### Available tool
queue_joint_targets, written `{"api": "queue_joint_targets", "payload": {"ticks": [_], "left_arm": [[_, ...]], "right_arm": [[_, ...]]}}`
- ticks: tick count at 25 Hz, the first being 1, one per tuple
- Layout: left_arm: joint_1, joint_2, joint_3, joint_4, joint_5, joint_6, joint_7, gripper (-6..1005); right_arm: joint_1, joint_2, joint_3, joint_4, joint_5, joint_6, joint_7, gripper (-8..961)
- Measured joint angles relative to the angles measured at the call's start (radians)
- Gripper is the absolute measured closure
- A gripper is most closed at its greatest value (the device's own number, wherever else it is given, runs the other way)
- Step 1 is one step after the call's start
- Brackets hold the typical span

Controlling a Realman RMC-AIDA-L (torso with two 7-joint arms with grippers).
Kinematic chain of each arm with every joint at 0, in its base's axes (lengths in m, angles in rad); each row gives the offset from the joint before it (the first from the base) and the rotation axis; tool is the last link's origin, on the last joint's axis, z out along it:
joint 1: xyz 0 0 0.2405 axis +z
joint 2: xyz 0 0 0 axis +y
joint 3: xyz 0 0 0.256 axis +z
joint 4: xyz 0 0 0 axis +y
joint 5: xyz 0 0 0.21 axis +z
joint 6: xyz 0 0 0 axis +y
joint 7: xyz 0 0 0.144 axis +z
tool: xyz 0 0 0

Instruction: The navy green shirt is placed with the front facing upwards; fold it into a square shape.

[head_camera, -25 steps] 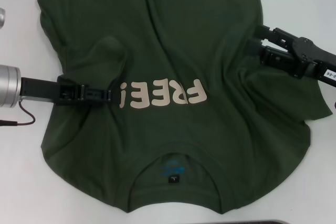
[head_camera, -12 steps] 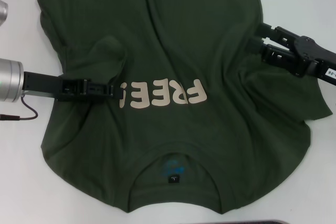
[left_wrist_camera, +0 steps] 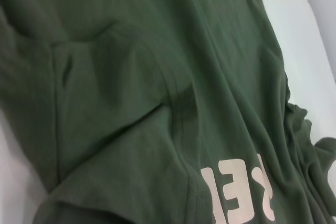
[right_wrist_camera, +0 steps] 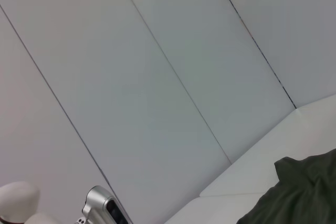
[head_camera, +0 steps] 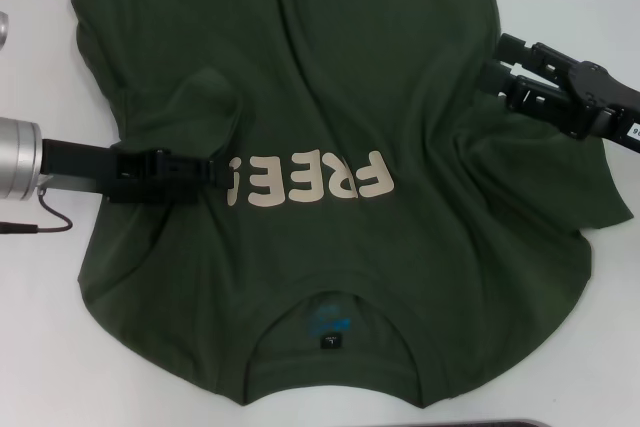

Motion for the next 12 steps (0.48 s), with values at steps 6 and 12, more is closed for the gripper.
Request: {"api": "queue_joint_targets", "payload": {"ticks": [6,12], "left_arm": [[-0.001,0.0,-0.004,0.0,-0.009,-0.001,-0.074,224],[-0.016,-0.001,-0.004,0.0,-0.005,-0.008,-0.115,225]], "right_arm": [[0.0,0.0,0.0,0.0,0.0,-0.001,0.0,38],[-0.001,0.0,0.0,0.0,0.0,-0.001,-0.001,38]]}}
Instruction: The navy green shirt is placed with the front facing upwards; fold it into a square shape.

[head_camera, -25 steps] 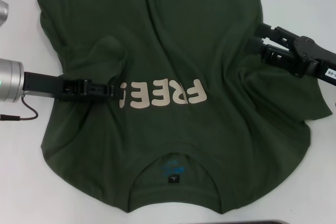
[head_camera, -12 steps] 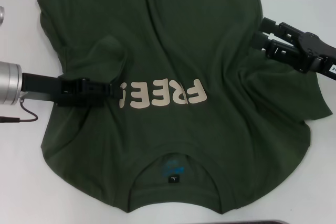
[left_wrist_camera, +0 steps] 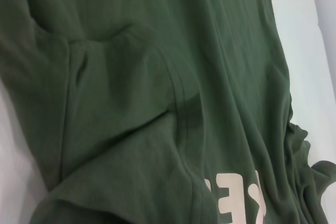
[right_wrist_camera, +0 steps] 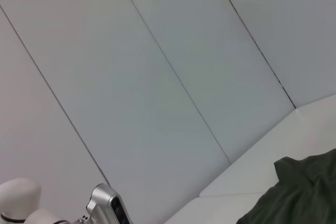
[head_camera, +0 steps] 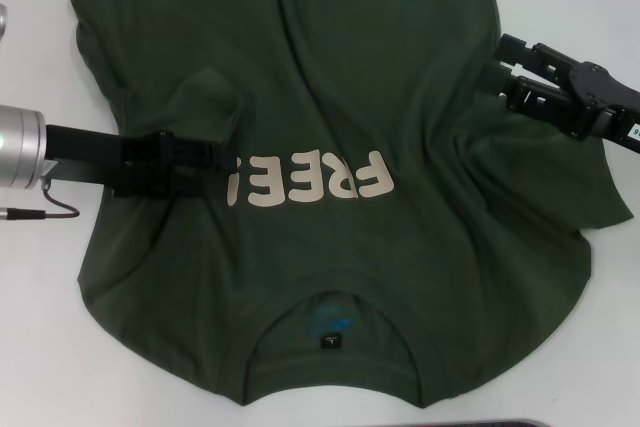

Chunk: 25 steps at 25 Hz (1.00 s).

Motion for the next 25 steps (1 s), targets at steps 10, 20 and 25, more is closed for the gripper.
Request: {"api": "queue_joint_targets", "payload": {"ticks": [10,20,25], "left_arm": [[0.007,0.009,0.0,0.0,-0.004,0.003,-0.071,301],[0.011,0.016,-0.023,-0.056,-0.005,-0.017,-0.108,302],[0.011,0.017,-0.046,-0.057,-0.005,-0.013,-0.128,316]], "right_arm": [[0.0,0.0,0.0,0.0,0.001,0.0,0.004,38],[0.0,-0.005,0.0,-0.002,0.003,0.0,0.007,39],[0.001,-0.008,0.0,-0.002,0.003,0.0,0.008,39]]}}
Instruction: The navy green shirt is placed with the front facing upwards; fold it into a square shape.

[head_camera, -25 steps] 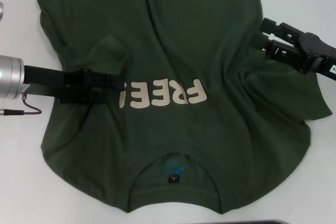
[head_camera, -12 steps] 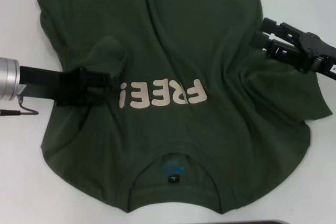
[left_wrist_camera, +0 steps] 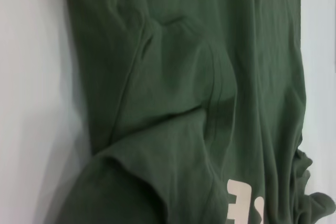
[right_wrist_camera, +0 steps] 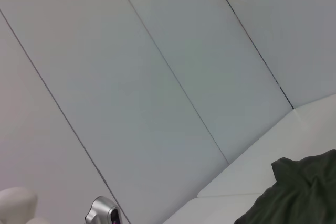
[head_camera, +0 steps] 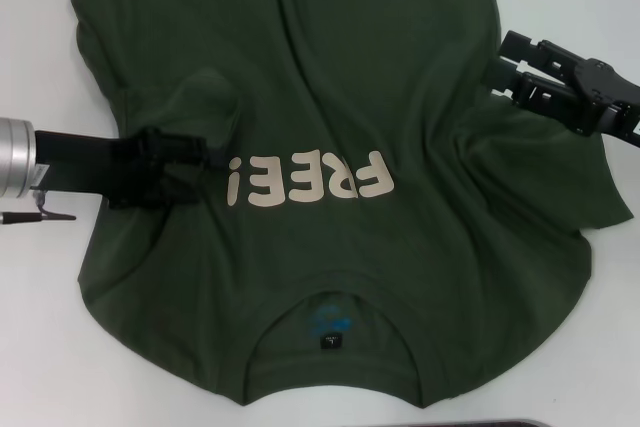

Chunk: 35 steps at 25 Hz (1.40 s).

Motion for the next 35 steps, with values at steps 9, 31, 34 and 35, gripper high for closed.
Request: {"api": "queue_joint_targets", "payload": {"ticks": [9,31,34,35], "left_arm": [[-0.005,-0.005,-0.008,-0.009,0.0,-0.006,-0.007,342],[-0.01,-0.006,-0.005,-0.023,0.005,-0.016,-0.044,557],[-0.009,-0.004,-0.006,-0.023,0.002,-0.024,-0.053,630],[-0.009,-0.004,-0.006,-0.023,0.002,-0.024,-0.053,664]], "right_arm": [[0.0,-0.004,0.0,0.0,0.0,-0.001,0.001,39],[-0.003,-0.008,0.0,0.0,0.0,-0.025,0.002,40],[-0.005,-0.008,0.0,0.0,0.0,-0.025,0.002,40],[-0.007,-0.008,0.0,0.0,0.0,-0.025,0.002,40]]}}
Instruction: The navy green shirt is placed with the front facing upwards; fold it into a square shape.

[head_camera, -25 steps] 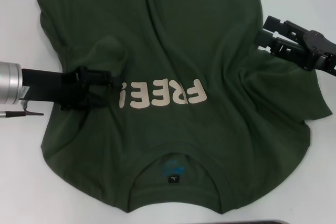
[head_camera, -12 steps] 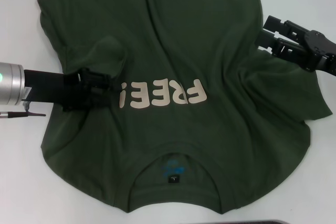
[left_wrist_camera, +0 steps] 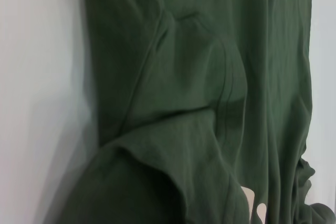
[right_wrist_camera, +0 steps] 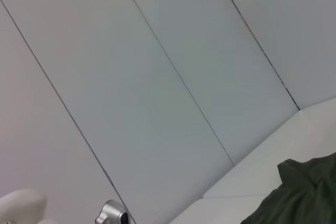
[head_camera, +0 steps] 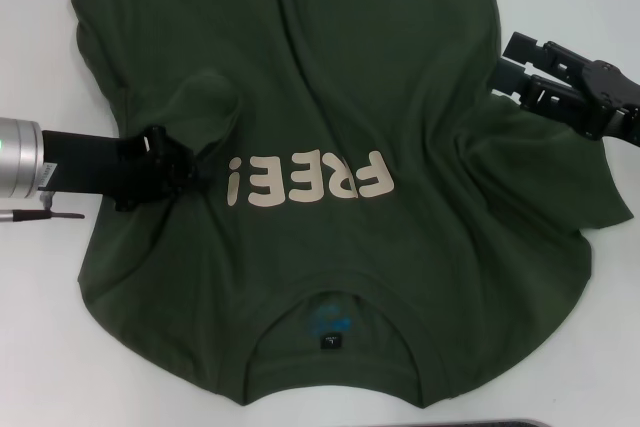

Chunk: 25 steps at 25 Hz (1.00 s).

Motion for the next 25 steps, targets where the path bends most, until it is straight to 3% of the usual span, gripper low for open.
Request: {"api": "queue_joint_targets", "payload": {"ticks": [5,10,25], "left_arm": [[-0.002,0.0,0.004,-0.01,0.0,-0.002,0.003,837],[-0.002,-0.001,0.0,-0.011,-0.002,0.006,0.007,910],[0.032,0.006,-0.053,-0.003,-0.045,0.048,0.059,834]], "right_arm": [[-0.005,0.0,0.0,0.0,0.0,0.0,0.0,40],[-0.008,0.0,0.0,0.0,0.001,-0.001,-0.001,40],[-0.008,-0.006,0.0,-0.001,0.007,-0.002,-0.001,41]]}}
